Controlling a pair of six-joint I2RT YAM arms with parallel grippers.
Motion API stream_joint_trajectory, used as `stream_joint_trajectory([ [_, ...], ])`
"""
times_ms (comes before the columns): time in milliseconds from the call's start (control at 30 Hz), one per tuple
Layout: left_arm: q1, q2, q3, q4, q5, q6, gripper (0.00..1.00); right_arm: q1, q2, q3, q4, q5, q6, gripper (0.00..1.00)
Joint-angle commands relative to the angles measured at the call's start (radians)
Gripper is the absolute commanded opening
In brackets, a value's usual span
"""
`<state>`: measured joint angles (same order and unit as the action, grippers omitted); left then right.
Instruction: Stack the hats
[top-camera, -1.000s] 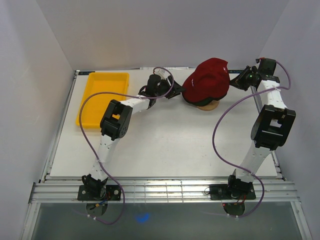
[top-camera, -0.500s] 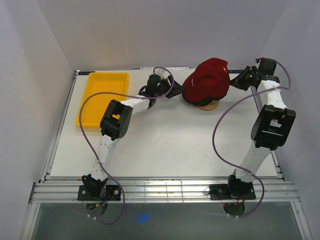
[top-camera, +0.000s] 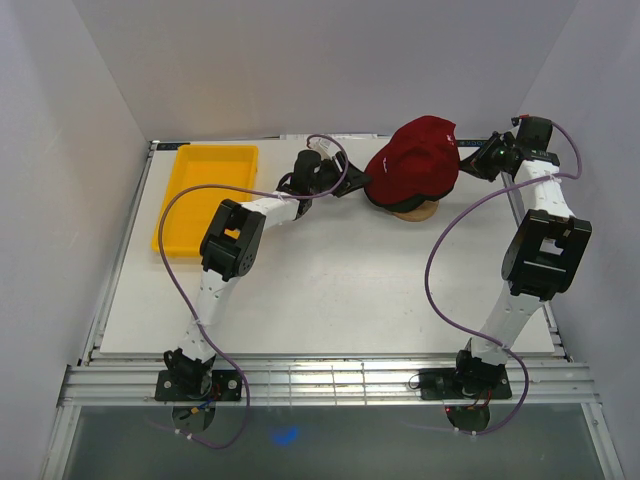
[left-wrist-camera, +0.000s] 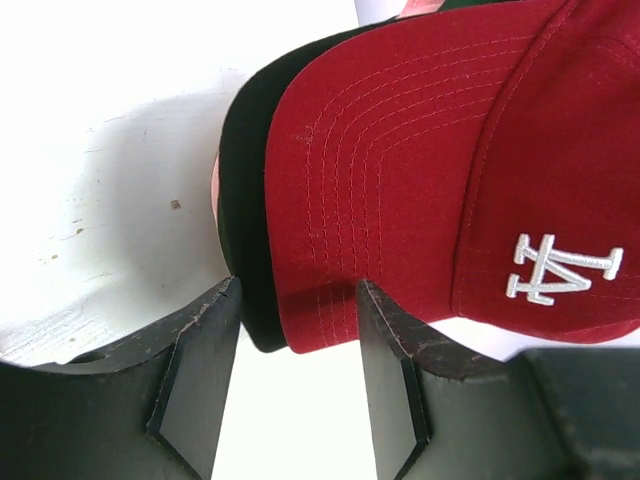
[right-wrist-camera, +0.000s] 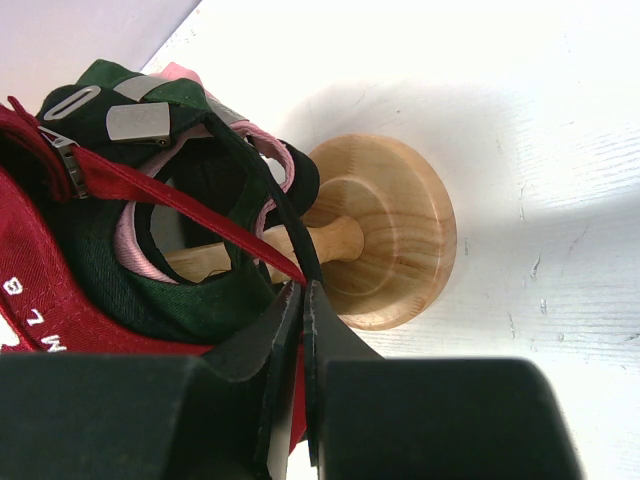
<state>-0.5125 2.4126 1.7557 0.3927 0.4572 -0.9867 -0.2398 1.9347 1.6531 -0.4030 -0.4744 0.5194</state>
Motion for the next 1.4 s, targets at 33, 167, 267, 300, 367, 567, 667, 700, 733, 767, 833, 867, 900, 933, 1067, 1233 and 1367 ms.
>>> stream_joint_trajectory([
  [33, -0.003, -0.098, -0.018, 0.031, 0.012, 0.003, 0.59, -0.003, 0.000, -0.006, -0.031, 0.042, -0.029, 0.08],
  [167, -0.003, -0.115, -0.035, 0.032, 0.009, 0.016, 0.59, -0.004, 0.000, -0.012, -0.026, 0.040, -0.025, 0.08],
  [267, -0.001, -0.125, -0.045, 0.032, 0.006, 0.023, 0.58, -0.003, 0.001, -0.012, -0.025, 0.039, -0.025, 0.08],
  [300, -0.001, -0.127, -0.045, 0.032, 0.006, 0.023, 0.58, -0.004, 0.000, -0.010, -0.025, 0.039, -0.025, 0.08],
  [367, -0.001, -0.129, -0.047, 0.031, 0.009, 0.025, 0.58, -0.004, 0.000, -0.010, -0.025, 0.039, -0.025, 0.08],
  [567, -0.001, -0.158, -0.065, 0.032, 0.003, 0.037, 0.61, -0.004, 0.003, -0.012, -0.023, 0.037, -0.025, 0.08],
  [667, -0.001, -0.147, -0.048, 0.032, 0.014, 0.033, 0.61, -0.003, 0.001, -0.013, -0.023, 0.036, -0.024, 0.08],
  [700, -0.001, -0.142, -0.045, 0.032, 0.017, 0.030, 0.61, -0.004, 0.001, -0.013, -0.022, 0.036, -0.024, 0.08],
  [733, -0.003, -0.141, -0.044, 0.034, 0.018, 0.023, 0.61, -0.004, 0.001, -0.013, -0.022, 0.037, -0.025, 0.08],
  [767, -0.003, -0.139, -0.041, 0.038, 0.021, 0.020, 0.61, -0.004, 0.000, -0.012, -0.022, 0.037, -0.025, 0.08],
  [833, -0.004, -0.139, -0.041, 0.040, 0.020, 0.017, 0.61, -0.004, 0.001, -0.012, -0.022, 0.036, -0.025, 0.08],
  [867, -0.004, -0.135, -0.032, 0.041, 0.020, 0.016, 0.61, -0.004, 0.001, -0.010, -0.022, 0.034, -0.024, 0.08],
  [900, -0.006, -0.130, -0.025, 0.041, 0.026, 0.014, 0.61, -0.003, 0.003, -0.009, -0.022, 0.034, -0.024, 0.08],
  [933, -0.006, -0.122, -0.021, 0.041, 0.029, 0.013, 0.61, -0.003, 0.003, -0.009, -0.023, 0.034, -0.024, 0.08],
  [1067, -0.009, -0.112, -0.012, 0.044, 0.031, 0.003, 0.61, -0.004, 0.004, -0.010, -0.023, 0.037, -0.025, 0.08],
  [1233, -0.014, -0.106, 0.007, 0.049, 0.032, -0.001, 0.60, -0.004, 0.004, -0.012, -0.023, 0.037, -0.025, 0.08],
  [1367, -0.015, -0.087, 0.027, 0.049, 0.037, -0.007, 0.60, -0.004, 0.004, -0.013, -0.023, 0.037, -0.027, 0.08],
])
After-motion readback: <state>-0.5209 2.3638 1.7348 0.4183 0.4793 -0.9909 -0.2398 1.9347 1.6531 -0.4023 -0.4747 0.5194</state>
